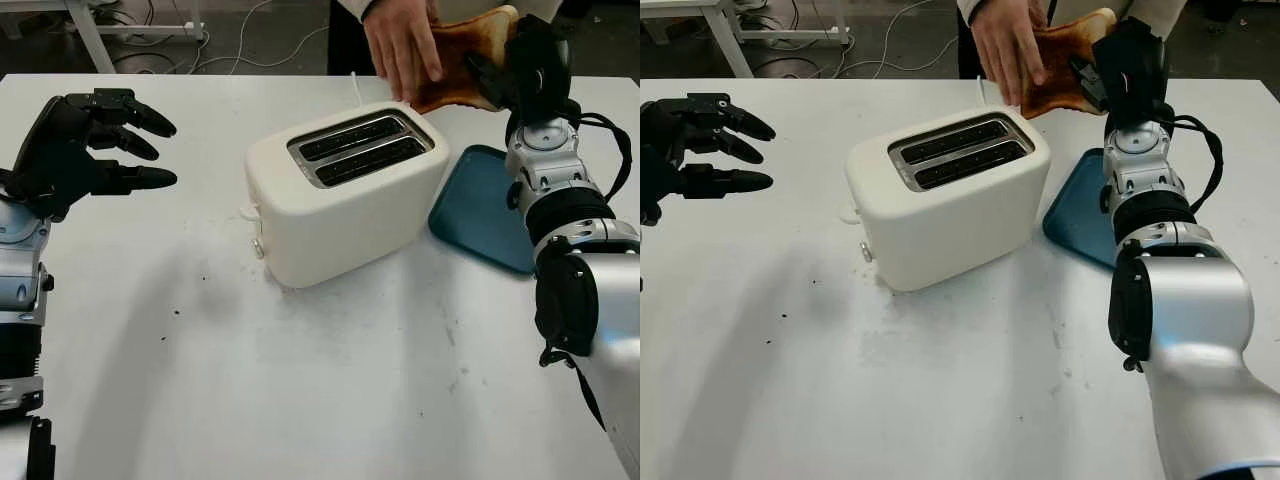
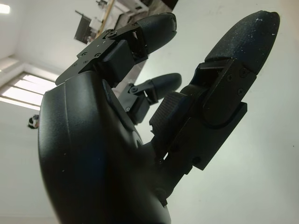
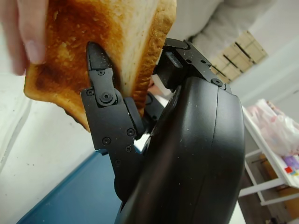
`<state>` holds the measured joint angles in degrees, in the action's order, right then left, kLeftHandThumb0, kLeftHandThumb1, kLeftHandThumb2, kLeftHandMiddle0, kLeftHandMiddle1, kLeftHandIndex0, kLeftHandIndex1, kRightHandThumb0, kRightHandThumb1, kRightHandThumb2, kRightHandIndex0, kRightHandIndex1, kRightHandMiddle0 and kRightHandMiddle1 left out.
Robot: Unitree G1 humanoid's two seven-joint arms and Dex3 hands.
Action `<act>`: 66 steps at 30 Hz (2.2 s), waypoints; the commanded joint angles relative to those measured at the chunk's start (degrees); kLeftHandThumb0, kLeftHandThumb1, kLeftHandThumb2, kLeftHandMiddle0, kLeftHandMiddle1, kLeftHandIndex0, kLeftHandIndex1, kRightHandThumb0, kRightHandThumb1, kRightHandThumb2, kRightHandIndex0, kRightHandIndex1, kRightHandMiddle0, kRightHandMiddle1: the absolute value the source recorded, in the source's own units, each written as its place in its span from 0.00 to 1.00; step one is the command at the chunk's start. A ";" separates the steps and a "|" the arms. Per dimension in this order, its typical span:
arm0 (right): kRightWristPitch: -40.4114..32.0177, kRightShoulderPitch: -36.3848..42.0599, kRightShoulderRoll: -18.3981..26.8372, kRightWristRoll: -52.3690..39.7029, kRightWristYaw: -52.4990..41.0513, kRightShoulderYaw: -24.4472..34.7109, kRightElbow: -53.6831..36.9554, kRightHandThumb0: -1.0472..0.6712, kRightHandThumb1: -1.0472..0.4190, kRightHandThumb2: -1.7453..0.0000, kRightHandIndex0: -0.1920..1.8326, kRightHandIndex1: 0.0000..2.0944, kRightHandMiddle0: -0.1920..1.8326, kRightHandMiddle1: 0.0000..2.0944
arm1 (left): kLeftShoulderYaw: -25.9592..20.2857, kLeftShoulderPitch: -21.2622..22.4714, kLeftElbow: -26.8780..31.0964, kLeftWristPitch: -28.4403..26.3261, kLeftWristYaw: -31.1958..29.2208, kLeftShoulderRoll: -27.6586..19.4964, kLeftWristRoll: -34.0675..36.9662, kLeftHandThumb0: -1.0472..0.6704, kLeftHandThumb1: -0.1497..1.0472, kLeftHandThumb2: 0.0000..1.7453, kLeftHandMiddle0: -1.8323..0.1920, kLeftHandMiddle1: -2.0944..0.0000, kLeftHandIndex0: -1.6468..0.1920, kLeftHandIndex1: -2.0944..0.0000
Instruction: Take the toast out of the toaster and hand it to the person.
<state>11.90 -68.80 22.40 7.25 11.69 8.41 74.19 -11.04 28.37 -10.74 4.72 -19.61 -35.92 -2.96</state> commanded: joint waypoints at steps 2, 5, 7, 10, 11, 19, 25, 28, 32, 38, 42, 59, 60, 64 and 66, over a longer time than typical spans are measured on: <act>2.21 0.81 -0.03 -0.37 -0.17 0.14 0.05 0.48 0.09 0.90 0.61 0.83 0.43 0.83 | -0.21 -0.39 0.17 0.14 0.38 -0.28 0.18 0.00 0.63 0.00 0.55 0.55 0.48 0.63; 1.25 0.59 -0.05 -0.27 0.10 0.05 0.17 0.47 0.09 0.89 0.61 0.83 0.43 0.83 | -0.17 -0.40 0.30 -0.04 0.30 -0.34 0.17 0.00 0.63 0.00 0.54 0.55 0.48 0.62; 1.50 0.68 0.00 -0.06 0.01 -0.16 0.15 0.48 0.09 0.89 0.61 0.83 0.43 0.83 | -0.14 -0.43 0.37 -0.13 0.43 -0.31 0.04 0.00 0.64 0.00 0.54 0.55 0.48 0.62; 1.32 0.60 -0.23 -0.41 0.42 0.20 0.19 0.48 0.09 0.90 0.60 0.83 0.45 0.83 | -0.09 -0.45 0.12 0.14 0.44 -0.40 -0.09 0.00 0.64 0.00 0.54 0.55 0.48 0.62; 1.24 0.57 -0.28 -0.63 0.19 0.38 0.19 0.48 0.09 0.90 0.60 0.83 0.44 0.83 | -0.16 -0.43 0.10 -0.01 0.39 -0.32 0.08 0.00 0.64 0.00 0.54 0.55 0.48 0.62; 0.98 0.51 -0.46 -1.19 -0.03 0.89 0.11 0.47 0.09 0.89 0.59 0.83 0.41 0.70 | -0.21 -0.49 -0.20 0.46 0.58 -0.24 0.03 0.00 0.64 0.00 0.54 0.55 0.48 0.62; 0.85 0.47 -0.57 -1.94 -1.00 1.43 0.00 0.48 0.09 0.88 0.59 0.83 0.42 0.66 | -0.16 -0.48 -0.58 0.93 0.62 -0.29 0.01 0.00 0.65 0.00 0.54 0.55 0.48 0.62; 0.83 0.44 -0.73 -1.94 -0.67 1.44 -0.05 0.48 0.09 0.89 0.58 0.83 0.43 0.65 | -0.20 -0.54 -0.33 0.70 0.66 -0.21 0.10 0.00 0.64 0.00 0.54 0.55 0.48 0.62; 0.45 0.37 -0.74 -1.75 -0.65 1.28 -0.06 0.47 0.09 0.89 0.58 0.83 0.42 0.66 | -0.05 -0.54 0.10 0.19 0.69 -0.34 -0.19 0.00 0.63 0.00 0.54 0.55 0.48 0.62; -1.55 -0.04 -0.39 0.06 -0.05 -0.50 0.03 0.40 0.09 0.93 0.54 0.83 0.43 0.70 | -0.16 -0.57 -0.35 0.77 0.74 -0.27 -0.06 0.00 0.64 0.00 0.54 0.55 0.48 0.62; -1.14 0.22 -0.11 -2.18 -4.26 0.89 0.02 0.16 0.10 0.99 0.50 0.59 0.48 0.45 | -0.23 -0.70 -0.21 0.67 0.78 -0.23 -0.01 0.00 0.64 0.00 0.54 0.55 0.48 0.62; 1.57 2.71 5.02 -0.52 -15.22 -1.41 -1.31 0.00 0.14 1.00 0.09 0.00 0.09 0.00 | -0.22 -0.59 -0.16 0.27 0.56 -0.48 0.00 0.00 0.64 0.00 0.54 0.55 0.48 0.62; 1.85 3.07 5.31 -0.73 -15.10 -1.25 -1.57 0.00 0.14 1.00 0.09 0.00 0.09 0.00 | -0.30 -0.62 -0.04 -0.02 0.52 -0.40 0.18 0.00 0.64 0.00 0.54 0.55 0.48 0.62; 4.59 6.06 5.81 -5.85 -19.59 2.99 -3.68 0.05 0.16 1.00 0.09 0.00 0.09 0.00 | -0.44 -0.76 0.24 -0.30 0.66 -0.25 0.31 0.00 0.63 0.00 0.54 0.55 0.48 0.62; 8.46 9.26 6.10 -6.89 -20.03 3.90 -5.76 0.05 0.14 0.99 0.09 0.00 0.09 0.00 | -0.48 -0.79 0.23 -0.26 0.65 -0.27 0.34 0.00 0.63 0.00 0.54 0.55 0.48 0.62</act>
<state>17.32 -62.02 27.70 1.60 -7.93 11.33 69.92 -11.13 28.02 -10.76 4.72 -19.31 -35.92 -2.99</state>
